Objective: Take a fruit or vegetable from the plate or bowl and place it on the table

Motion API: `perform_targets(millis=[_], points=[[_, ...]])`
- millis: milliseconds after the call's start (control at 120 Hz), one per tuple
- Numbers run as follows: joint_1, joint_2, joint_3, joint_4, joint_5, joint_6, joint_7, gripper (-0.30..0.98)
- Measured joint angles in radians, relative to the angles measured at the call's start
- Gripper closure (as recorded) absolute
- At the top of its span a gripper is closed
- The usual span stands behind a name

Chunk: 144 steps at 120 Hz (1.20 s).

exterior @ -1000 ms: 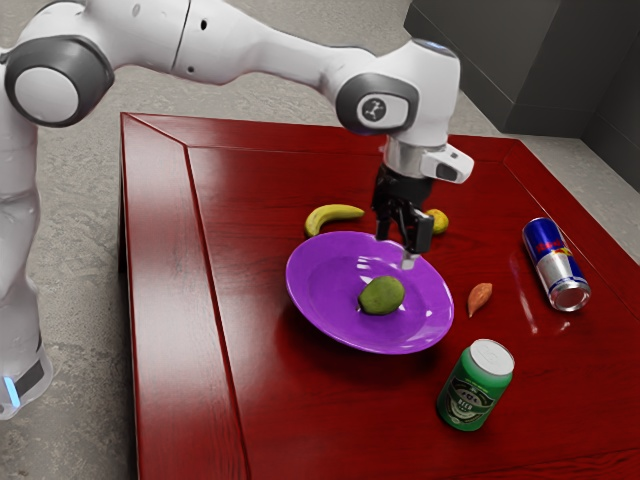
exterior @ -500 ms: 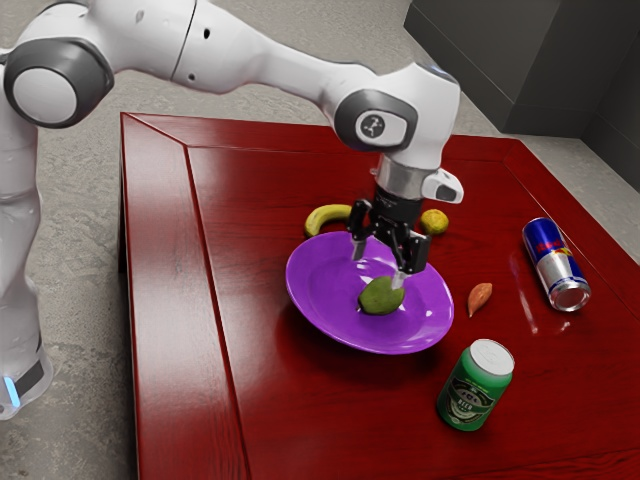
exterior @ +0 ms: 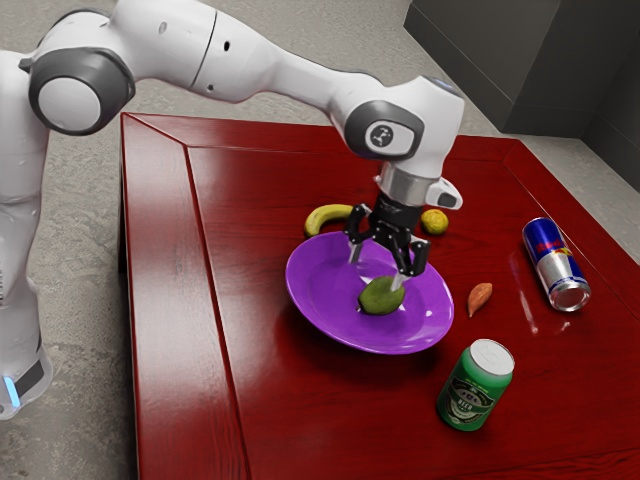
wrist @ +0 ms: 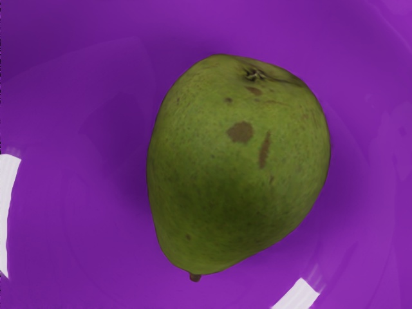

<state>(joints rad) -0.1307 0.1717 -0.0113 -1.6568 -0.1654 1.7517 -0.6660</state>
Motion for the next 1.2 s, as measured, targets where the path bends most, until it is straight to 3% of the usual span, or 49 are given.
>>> perform_targets(millis=[250, 900, 1200], points=[[0.001, 0.05, -0.017, 0.083, 0.05, -0.002, 0.008, 0.0], [-0.017, 0.055, -0.012, 0.043, 0.054, 0.033, 0.041, 0.0], [-0.033, 0.07, -0.011, 0.039, 0.11, 0.063, 0.079, 0.0]])
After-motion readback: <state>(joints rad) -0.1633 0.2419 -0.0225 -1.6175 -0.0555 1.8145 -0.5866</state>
